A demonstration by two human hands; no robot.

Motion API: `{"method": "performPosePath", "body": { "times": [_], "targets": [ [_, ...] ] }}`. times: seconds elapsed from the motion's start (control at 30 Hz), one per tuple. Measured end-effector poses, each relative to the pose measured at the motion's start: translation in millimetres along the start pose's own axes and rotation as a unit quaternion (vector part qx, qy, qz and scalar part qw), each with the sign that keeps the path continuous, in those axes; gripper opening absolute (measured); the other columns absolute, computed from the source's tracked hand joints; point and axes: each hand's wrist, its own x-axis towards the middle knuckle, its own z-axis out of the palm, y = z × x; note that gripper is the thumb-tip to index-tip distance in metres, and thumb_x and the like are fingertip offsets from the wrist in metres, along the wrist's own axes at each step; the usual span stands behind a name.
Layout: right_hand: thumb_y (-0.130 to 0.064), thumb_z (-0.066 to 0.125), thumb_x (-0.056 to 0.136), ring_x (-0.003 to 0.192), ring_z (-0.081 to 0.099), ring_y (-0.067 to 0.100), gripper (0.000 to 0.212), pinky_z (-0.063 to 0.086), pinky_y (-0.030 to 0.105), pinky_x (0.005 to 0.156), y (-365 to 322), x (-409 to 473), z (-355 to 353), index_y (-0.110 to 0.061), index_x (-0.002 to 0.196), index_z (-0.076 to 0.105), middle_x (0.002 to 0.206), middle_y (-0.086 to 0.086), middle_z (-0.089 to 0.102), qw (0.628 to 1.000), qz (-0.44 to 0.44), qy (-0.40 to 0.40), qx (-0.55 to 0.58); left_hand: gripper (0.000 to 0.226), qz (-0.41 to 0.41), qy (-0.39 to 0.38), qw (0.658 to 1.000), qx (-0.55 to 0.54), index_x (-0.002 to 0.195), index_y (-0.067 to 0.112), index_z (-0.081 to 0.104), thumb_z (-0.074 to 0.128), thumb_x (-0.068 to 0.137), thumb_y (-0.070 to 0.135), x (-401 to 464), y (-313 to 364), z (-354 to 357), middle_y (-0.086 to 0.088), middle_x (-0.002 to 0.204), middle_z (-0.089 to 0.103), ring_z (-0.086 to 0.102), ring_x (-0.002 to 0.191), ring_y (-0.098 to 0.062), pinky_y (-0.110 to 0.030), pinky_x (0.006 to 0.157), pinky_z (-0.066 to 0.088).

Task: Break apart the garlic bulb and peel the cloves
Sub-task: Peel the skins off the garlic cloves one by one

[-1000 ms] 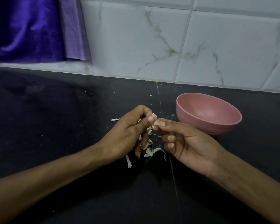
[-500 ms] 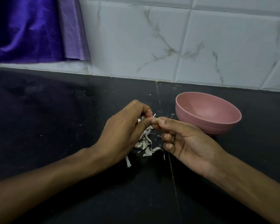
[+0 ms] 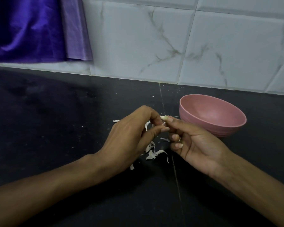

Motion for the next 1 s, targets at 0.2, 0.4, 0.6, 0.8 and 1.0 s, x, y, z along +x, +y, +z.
{"method": "performPosePath", "body": {
  "times": [0.2,0.4,0.6,0.8,1.0],
  "targets": [
    [-0.017,0.069,0.075,0.045,0.046,0.003,0.015,0.038,0.016,0.037,-0.9,1.1,-1.4,-0.011,0.089,0.072,0.078,0.001,0.069,1.000,-0.011,0.010,-0.019,0.027,-0.086,0.023,0.995,-0.044,0.090,0.031,0.050,0.076,0.084,0.024,4.3,-5.0,-2.0,0.006,0.070,0.064,0.053,0.045,-0.014,-0.043,0.051,0.051],
    [-0.023,0.069,0.077,0.046,0.045,0.003,0.015,0.038,0.015,0.038,-1.1,-0.9,-1.4,-0.011,0.086,0.069,0.074,-0.003,0.065,0.998,-0.028,-0.005,-0.051,0.022,-0.097,0.009,0.993,-0.062,0.102,0.024,0.065,0.074,0.086,0.012,5.7,-5.9,-1.7,0.018,0.090,0.068,0.054,0.044,-0.013,-0.021,0.049,0.048],
    [-0.017,0.067,0.079,0.052,0.047,0.002,0.026,0.040,0.016,0.042,0.9,-0.3,-4.9,-0.008,0.103,0.071,0.079,-0.003,0.070,0.994,-0.060,-0.019,-0.093,0.008,-0.107,-0.007,0.990,-0.088,0.093,0.027,0.070,0.073,0.085,0.028,5.0,-1.5,-2.9,0.006,0.066,0.069,0.061,0.044,-0.016,-0.025,0.047,0.052],
    [-0.018,0.069,0.076,0.053,0.049,0.003,0.023,0.041,0.017,0.043,2.2,-0.9,-6.0,-0.011,0.098,0.074,0.089,0.001,0.071,0.991,-0.074,-0.022,-0.113,0.003,-0.099,0.005,0.992,-0.083,0.086,0.029,0.071,0.073,0.084,0.028,5.2,-2.7,-4.3,0.017,0.066,0.067,0.059,0.044,-0.012,-0.016,0.048,0.047],
    [-0.023,0.071,0.075,0.052,0.047,0.004,0.023,0.041,0.017,0.042,1.7,-1.6,-4.8,-0.012,0.095,0.072,0.086,0.001,0.070,0.991,-0.075,-0.022,-0.111,0.016,-0.053,0.017,0.998,-0.038,0.094,0.022,0.070,0.078,0.080,0.026,4.9,-3.7,-4.0,0.014,0.090,0.070,0.060,0.050,-0.012,-0.022,0.050,0.051]
  ]
}}
